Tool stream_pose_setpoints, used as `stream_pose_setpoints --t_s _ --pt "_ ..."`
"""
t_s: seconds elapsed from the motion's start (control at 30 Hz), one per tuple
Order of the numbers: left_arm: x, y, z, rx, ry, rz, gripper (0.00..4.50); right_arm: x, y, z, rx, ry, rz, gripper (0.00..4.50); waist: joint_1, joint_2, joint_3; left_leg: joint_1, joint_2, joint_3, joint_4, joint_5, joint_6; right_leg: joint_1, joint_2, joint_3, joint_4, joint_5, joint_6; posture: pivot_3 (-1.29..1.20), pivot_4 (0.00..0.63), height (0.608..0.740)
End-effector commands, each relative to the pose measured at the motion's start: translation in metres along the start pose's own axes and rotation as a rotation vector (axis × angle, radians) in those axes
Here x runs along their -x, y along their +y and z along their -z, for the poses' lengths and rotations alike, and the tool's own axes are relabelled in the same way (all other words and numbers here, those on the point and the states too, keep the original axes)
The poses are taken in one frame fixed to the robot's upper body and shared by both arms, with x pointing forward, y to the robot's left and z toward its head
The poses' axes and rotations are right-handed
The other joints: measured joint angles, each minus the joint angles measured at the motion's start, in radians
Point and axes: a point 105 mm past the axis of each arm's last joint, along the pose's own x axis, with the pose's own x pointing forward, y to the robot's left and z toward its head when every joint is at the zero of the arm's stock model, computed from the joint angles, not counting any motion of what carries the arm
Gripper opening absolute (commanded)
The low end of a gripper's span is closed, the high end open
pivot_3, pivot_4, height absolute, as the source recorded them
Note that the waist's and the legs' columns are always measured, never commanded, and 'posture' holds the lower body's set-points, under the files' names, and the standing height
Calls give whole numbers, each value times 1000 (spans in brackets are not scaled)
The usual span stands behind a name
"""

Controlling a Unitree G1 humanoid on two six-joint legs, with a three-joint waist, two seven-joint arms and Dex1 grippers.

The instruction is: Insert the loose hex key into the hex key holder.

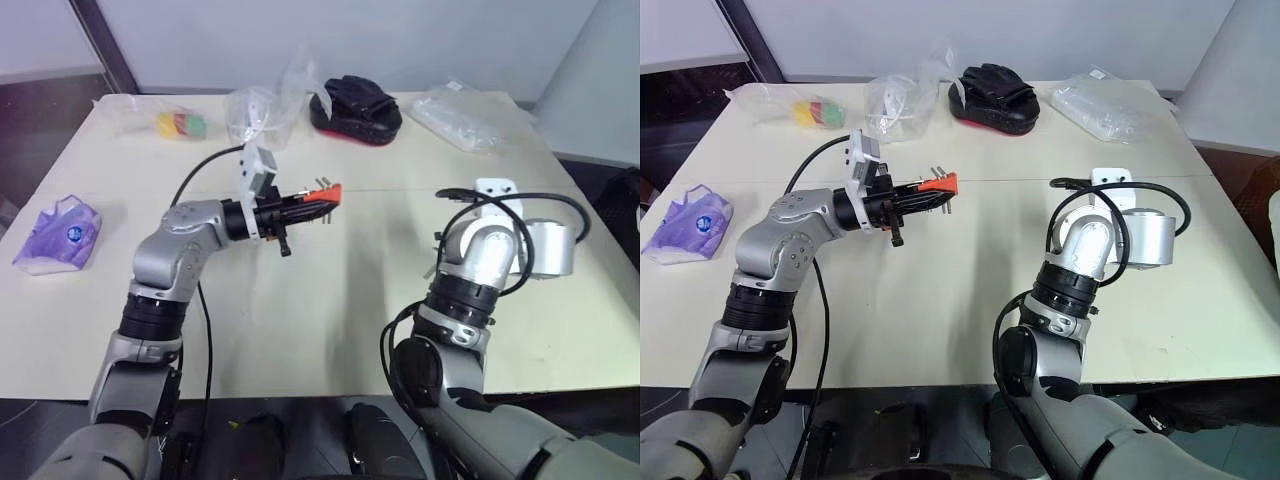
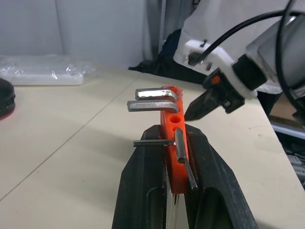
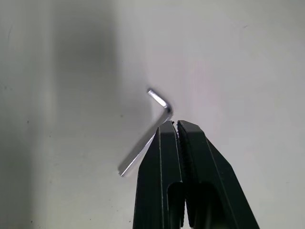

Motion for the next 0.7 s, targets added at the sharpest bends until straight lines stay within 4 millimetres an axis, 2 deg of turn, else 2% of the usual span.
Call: stream_pose_setpoints --t_s 0.03,0.17,0.23,0.5,0.7 --pt "-3 -3 -12 -42 -29 19 0 1 13 3 -9 -4 -41 1267 0 0 0 0 0 0 0 0 0 0 0 0 0 0 0 0 150 740" --pt "-3 -3 -12 -43 -28 22 0 2 18 0 -43 -10 -53 3193 0 0 0 0 0 0 0 0 0 0 0 0 0 0 0 0 150 740" --pt "-3 -2 -12 -43 -27 23 0 2 19 -3 -62 -9 -52 4347 0 0 0 0 0 0 0 0 0 0 0 0 0 0 0 0 150 740" --pt "-3 -2 -12 -45 -24 22 0 -2 29 -12 -194 45 -42 4444 -1 0 0 0 0 0 -1 0 0 -1 0 0 0 0 0 0 150 740" --pt "-2 -2 -13 -49 -25 18 0 -6 38 -10 -188 87 -39 4444 -1 0 0 0 -1 0 -1 0 0 -1 -1 0 0 0 0 0 150 740"
